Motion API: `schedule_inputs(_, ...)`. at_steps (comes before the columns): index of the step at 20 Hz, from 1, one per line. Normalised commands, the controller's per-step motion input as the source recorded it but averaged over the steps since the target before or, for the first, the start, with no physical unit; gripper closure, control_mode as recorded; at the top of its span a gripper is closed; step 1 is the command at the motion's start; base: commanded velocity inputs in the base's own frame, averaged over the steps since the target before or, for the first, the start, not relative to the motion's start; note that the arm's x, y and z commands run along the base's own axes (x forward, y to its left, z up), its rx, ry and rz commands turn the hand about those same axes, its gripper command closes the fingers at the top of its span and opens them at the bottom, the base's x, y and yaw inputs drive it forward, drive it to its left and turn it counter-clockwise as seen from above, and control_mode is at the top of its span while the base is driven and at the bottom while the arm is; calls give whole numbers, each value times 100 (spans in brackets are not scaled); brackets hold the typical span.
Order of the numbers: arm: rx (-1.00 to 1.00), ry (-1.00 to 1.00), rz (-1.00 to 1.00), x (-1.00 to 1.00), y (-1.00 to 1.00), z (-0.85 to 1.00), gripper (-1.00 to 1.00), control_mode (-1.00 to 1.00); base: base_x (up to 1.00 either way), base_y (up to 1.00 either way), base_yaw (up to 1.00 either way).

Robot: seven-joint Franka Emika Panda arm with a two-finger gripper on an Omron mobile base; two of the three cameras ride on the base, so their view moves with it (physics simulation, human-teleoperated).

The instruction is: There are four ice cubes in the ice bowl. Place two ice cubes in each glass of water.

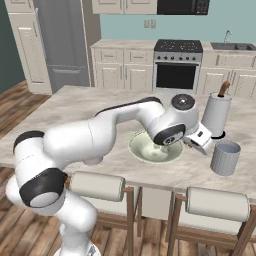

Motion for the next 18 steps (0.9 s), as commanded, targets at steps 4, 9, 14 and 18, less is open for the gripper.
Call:
schedule_inputs(4, -15, 6, 15, -17, 80, 0, -100, -100, 0, 0, 0)
schedule_inputs(9, -5, 1, 21, -3, 33, 6, -100, -100, 0, 0, 0)
schedule_inputs(14, 0, 2, 27, 0, 3, 9, -100, -100, 0, 0, 0)
schedule_inputs(18, 0, 11, 26, 0, 9, 14, -100, -100, 0, 0, 0)
